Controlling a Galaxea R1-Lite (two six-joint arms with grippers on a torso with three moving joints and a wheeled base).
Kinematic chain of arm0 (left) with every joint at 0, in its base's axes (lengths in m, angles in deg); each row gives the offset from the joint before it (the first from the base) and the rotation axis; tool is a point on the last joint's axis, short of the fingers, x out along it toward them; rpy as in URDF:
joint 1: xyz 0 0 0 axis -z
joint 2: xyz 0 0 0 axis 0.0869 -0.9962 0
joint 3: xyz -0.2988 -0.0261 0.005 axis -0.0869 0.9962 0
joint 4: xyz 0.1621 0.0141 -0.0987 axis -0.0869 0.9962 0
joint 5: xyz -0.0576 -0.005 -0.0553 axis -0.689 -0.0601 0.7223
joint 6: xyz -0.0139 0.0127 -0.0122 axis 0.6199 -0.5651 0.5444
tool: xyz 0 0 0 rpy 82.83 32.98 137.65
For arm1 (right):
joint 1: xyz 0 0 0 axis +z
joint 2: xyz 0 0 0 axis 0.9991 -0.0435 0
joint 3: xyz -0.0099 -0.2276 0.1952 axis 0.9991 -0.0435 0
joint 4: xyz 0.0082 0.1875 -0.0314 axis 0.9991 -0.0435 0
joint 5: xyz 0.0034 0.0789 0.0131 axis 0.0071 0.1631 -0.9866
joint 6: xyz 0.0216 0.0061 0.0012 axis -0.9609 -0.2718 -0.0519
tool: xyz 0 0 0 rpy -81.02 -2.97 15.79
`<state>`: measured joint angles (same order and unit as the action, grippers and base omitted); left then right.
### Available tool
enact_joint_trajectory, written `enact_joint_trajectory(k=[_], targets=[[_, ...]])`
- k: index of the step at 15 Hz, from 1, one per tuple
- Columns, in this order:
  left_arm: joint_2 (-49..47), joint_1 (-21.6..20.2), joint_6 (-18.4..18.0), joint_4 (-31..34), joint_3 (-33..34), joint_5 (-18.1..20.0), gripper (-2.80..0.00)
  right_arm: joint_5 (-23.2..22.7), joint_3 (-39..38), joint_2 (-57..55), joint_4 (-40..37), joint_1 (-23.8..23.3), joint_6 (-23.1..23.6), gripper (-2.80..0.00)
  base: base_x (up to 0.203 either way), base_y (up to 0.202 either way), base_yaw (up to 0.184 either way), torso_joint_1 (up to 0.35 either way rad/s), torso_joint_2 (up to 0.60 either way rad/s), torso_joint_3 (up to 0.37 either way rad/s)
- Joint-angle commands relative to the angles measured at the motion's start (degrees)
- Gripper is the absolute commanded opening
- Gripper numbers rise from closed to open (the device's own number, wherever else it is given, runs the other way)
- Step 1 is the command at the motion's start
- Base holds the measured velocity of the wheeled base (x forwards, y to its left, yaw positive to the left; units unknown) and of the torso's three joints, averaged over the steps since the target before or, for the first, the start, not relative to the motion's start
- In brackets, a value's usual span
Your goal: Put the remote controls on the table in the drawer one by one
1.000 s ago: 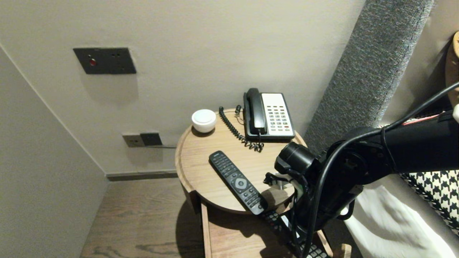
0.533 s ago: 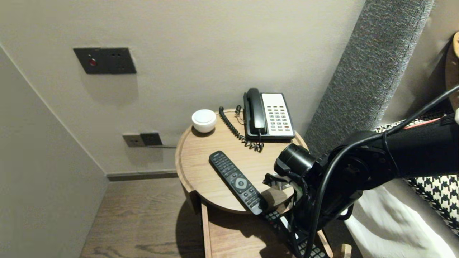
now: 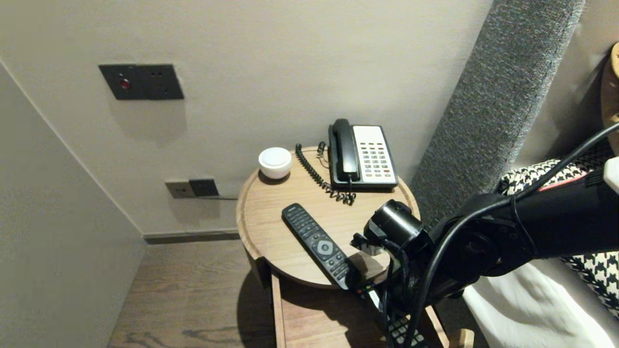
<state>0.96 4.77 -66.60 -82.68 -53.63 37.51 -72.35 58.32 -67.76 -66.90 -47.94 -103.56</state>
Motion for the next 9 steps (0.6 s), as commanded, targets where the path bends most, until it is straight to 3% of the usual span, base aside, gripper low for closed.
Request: enact_joint_trajectory(k=[1, 9], targets=[[0.0, 0.0, 0.0, 0.0, 0.0, 0.0, -2.8, 0.1, -1.3, -0.1, 1.3, 0.1, -0.2, -2.8, 0.0, 0.0, 0.0, 0.0, 0.0, 0.0], [0.0, 0.0, 0.0, 0.0, 0.0, 0.0, -2.8, 4.8, -7.9, 0.6, 10.9, 1.2, -1.5, -2.8, 0.0, 0.0, 0.0, 0.0, 0.0, 0.0]])
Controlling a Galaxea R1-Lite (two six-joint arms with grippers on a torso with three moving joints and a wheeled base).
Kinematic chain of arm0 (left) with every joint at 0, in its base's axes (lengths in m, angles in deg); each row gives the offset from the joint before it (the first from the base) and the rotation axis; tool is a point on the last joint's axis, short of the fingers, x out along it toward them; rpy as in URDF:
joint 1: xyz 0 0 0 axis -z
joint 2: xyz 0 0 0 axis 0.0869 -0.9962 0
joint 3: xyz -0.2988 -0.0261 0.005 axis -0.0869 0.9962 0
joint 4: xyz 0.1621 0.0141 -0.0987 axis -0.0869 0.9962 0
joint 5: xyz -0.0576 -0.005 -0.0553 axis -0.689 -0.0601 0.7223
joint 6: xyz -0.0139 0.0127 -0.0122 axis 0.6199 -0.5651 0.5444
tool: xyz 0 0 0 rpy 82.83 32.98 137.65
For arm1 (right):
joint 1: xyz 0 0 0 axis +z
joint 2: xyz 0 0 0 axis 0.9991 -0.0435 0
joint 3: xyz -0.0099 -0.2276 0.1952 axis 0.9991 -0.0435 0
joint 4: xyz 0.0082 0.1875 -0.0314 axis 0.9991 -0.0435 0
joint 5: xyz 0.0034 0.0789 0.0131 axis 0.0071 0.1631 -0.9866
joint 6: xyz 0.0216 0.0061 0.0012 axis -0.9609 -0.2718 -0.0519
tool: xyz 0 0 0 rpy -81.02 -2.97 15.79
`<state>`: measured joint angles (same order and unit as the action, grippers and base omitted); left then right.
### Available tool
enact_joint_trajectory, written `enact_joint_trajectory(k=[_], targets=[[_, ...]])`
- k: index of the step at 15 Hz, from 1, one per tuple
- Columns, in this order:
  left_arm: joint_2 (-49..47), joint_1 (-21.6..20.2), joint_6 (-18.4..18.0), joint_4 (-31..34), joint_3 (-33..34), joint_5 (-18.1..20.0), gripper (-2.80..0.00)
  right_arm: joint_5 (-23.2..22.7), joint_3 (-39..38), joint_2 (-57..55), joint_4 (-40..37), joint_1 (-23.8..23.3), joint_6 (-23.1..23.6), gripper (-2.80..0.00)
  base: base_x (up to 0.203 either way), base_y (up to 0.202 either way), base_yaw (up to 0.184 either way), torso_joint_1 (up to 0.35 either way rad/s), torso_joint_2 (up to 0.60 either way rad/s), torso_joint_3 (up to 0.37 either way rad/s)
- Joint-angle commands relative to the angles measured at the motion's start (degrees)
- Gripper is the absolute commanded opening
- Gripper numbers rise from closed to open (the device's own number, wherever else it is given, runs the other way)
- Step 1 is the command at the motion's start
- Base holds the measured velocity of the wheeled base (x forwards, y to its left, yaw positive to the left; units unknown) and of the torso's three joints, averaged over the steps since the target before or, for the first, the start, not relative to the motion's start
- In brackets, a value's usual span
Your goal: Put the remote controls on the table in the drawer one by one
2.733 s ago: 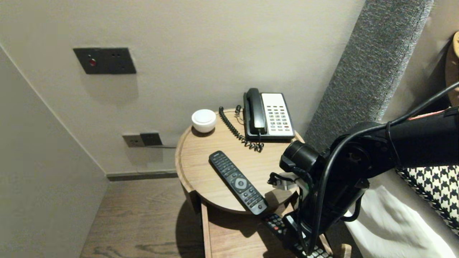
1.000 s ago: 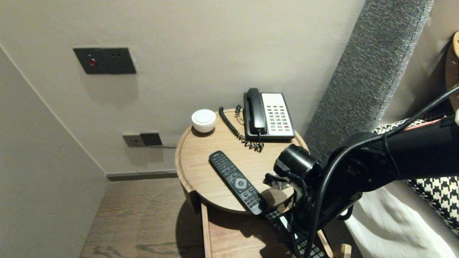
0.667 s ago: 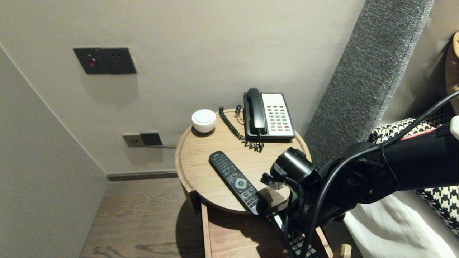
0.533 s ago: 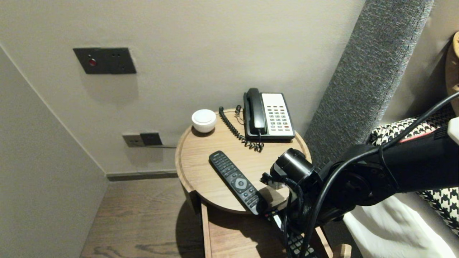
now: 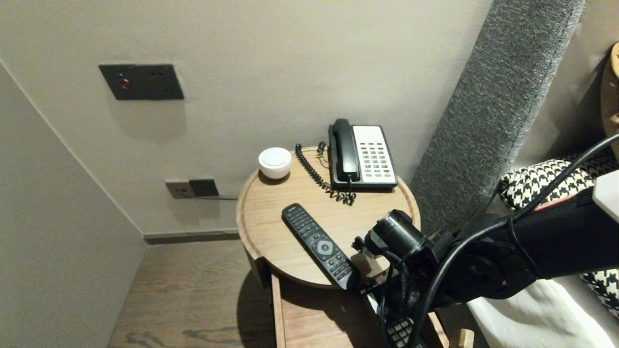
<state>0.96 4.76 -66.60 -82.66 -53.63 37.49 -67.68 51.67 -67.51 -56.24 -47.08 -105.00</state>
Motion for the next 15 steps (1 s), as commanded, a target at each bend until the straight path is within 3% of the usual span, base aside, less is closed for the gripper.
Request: enact_joint_trajectory(k=[1, 5, 7, 10, 12, 15], targets=[[0.0, 0.0, 0.0, 0.0, 0.0, 0.0, -2.8, 0.2, -1.7, 0.6, 0.5, 0.4, 0.0, -2.8, 0.0, 0.0, 0.0, 0.0, 0.0, 0.0], [0.0, 0.0, 0.0, 0.0, 0.0, 0.0, -2.8, 0.4, -2.0, 0.6, 0.9, 0.6, -0.1, -2.8, 0.0, 0.0, 0.0, 0.0, 0.0, 0.0], [0.0, 0.0, 0.0, 0.0, 0.0, 0.0, -2.8, 2.3, -5.2, 0.3, 6.4, 1.7, -0.3, -2.8, 0.0, 0.0, 0.0, 0.0, 0.0, 0.0], [0.0, 0.0, 0.0, 0.0, 0.0, 0.0, -2.8, 2.4, -5.3, 0.2, 6.7, 1.7, -0.4, -2.8, 0.0, 0.0, 0.0, 0.0, 0.0, 0.0], [0.0, 0.0, 0.0, 0.0, 0.0, 0.0, -2.8, 3.6, -8.4, 0.0, 12.6, 2.1, -0.7, -2.8, 0.0, 0.0, 0.0, 0.0, 0.0, 0.0], [0.0, 0.0, 0.0, 0.0, 0.0, 0.0, -2.8, 4.1, -8.9, -0.3, 13.4, 2.2, -0.8, -2.8, 0.0, 0.0, 0.0, 0.0, 0.0, 0.0]])
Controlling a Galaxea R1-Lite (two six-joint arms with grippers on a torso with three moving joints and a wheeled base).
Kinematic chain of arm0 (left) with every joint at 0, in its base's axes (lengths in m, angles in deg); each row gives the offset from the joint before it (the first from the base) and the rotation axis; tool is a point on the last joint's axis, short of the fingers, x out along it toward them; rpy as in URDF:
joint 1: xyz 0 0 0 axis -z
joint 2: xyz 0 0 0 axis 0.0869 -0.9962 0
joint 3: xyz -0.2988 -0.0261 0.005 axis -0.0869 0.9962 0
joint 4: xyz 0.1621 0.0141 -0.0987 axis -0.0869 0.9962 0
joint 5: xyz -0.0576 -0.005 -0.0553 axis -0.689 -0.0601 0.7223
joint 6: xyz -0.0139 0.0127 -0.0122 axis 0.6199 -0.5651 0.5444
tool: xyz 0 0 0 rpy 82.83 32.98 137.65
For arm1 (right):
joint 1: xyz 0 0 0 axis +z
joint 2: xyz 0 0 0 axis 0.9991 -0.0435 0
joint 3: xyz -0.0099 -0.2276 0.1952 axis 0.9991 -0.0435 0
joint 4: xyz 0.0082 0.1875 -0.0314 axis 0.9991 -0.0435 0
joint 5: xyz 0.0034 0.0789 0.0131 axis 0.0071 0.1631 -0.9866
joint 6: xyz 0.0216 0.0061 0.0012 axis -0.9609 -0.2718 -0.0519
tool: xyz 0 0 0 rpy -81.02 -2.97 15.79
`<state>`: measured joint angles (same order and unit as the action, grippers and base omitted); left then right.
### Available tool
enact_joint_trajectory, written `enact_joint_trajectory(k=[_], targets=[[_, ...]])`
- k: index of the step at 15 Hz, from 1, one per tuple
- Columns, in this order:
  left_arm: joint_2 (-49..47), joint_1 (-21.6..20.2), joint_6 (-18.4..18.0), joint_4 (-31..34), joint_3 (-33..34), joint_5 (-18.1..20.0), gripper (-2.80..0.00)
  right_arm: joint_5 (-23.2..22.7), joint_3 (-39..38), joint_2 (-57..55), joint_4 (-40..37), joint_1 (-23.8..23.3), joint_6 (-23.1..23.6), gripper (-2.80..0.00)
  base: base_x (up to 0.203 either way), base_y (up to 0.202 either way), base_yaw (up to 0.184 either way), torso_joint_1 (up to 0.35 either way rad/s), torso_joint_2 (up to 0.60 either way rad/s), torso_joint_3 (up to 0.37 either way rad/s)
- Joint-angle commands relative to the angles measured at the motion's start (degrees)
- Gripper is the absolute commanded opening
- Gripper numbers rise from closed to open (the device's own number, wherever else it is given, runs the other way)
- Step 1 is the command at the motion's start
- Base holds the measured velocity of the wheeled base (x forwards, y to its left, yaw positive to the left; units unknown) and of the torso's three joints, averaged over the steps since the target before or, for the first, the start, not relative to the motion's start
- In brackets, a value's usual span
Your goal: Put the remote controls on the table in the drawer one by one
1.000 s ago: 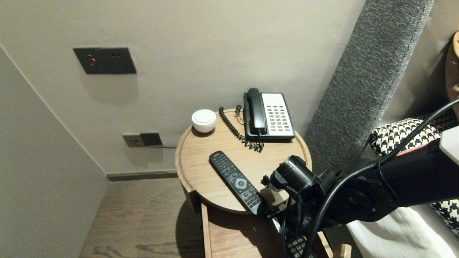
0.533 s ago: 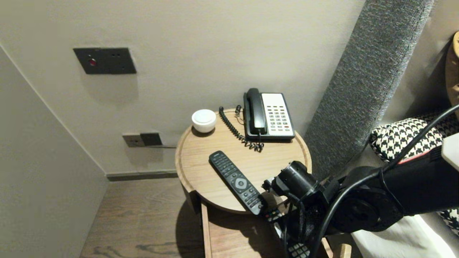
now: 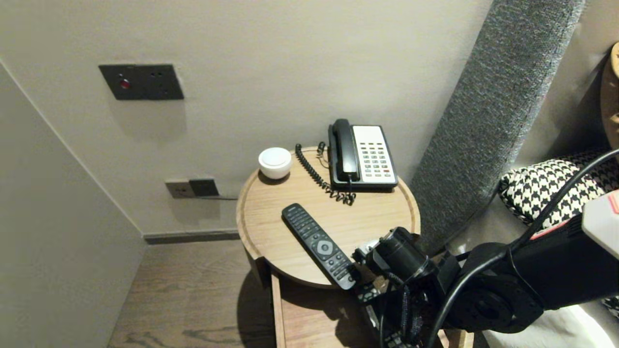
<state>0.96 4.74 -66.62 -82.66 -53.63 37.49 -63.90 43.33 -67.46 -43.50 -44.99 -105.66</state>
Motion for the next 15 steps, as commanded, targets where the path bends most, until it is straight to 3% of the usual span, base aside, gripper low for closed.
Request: enact_joint_trajectory(k=[1, 4, 15], targets=[[0.0, 0.0, 0.0, 0.0, 0.0, 0.0, -2.8, 1.3, -2.0, -0.8, 3.6, 0.3, -0.2, -2.8, 0.0, 0.0, 0.0, 0.0, 0.0, 0.0], [0.0, 0.0, 0.0, 0.0, 0.0, 0.0, -2.8, 4.5, -4.4, -2.1, 9.1, 0.8, -0.1, -2.8, 0.0, 0.0, 0.0, 0.0, 0.0, 0.0], [0.0, 0.0, 0.0, 0.0, 0.0, 0.0, -2.8, 7.6, -4.6, -4.0, 14.0, 0.6, -0.1, -2.8, 0.0, 0.0, 0.0, 0.0, 0.0, 0.0]])
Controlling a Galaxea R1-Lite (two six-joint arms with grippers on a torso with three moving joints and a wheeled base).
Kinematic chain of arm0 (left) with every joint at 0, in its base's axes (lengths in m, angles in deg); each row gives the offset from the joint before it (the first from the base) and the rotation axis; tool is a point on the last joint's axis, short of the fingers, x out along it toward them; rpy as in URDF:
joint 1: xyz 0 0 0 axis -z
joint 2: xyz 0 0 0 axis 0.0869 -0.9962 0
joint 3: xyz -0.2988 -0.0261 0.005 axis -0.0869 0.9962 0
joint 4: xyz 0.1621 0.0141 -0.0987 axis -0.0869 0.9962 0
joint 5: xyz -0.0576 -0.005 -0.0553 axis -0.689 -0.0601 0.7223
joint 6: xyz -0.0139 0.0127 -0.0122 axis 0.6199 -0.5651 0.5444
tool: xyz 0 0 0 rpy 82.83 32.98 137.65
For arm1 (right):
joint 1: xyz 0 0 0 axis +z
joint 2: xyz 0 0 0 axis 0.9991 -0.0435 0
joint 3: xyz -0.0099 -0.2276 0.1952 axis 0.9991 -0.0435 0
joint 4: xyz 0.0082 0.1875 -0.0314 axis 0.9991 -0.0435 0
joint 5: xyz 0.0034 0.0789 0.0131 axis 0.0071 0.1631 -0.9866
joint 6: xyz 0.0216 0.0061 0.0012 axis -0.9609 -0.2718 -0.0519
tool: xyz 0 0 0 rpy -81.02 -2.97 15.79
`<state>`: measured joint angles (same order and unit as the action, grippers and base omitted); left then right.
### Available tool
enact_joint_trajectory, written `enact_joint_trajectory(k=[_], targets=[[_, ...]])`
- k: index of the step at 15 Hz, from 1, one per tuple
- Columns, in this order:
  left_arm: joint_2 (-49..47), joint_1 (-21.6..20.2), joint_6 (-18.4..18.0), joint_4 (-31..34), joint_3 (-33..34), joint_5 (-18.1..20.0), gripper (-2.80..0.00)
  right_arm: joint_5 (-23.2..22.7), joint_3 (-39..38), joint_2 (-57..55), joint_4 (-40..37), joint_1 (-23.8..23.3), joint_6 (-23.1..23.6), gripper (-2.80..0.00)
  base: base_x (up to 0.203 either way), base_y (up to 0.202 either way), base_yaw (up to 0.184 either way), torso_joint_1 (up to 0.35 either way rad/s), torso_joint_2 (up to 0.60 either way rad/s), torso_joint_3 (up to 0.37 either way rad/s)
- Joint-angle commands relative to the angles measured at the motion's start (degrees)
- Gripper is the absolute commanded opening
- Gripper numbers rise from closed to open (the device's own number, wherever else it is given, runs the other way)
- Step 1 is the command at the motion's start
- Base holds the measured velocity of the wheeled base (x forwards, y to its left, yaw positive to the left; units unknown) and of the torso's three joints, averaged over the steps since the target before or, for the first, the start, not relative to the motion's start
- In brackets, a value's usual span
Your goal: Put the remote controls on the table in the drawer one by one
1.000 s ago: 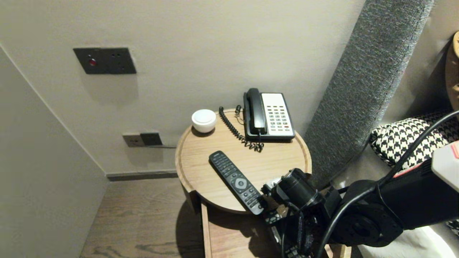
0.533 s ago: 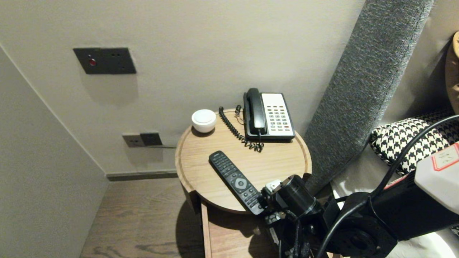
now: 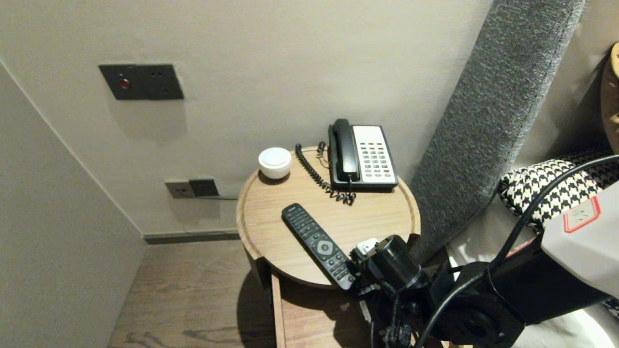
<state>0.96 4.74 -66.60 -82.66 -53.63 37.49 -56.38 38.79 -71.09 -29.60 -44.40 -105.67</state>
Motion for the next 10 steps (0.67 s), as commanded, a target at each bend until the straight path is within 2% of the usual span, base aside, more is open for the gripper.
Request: enact_joint_trajectory(k=[1, 7, 9, 10], targets=[[0.0, 0.0, 0.0, 0.0, 0.0, 0.0, -2.8, 0.1, 0.0, -0.4, 0.1, 0.0, -0.1, -2.8, 0.0, 0.0, 0.0, 0.0, 0.0, 0.0], [0.0, 0.0, 0.0, 0.0, 0.0, 0.0, -2.8, 0.5, -1.3, -0.6, 1.1, 0.1, -0.3, -2.8, 0.0, 0.0, 0.0, 0.0, 0.0, 0.0], [0.0, 0.0, 0.0, 0.0, 0.0, 0.0, -2.8, 1.2, -3.5, -2.1, 6.4, 0.1, 0.0, -2.8, 0.0, 0.0, 0.0, 0.0, 0.0, 0.0], [0.0, 0.0, 0.0, 0.0, 0.0, 0.0, -2.8, 1.3, -3.6, -2.2, 6.7, 0.1, 0.0, -2.8, 0.0, 0.0, 0.0, 0.0, 0.0, 0.0]])
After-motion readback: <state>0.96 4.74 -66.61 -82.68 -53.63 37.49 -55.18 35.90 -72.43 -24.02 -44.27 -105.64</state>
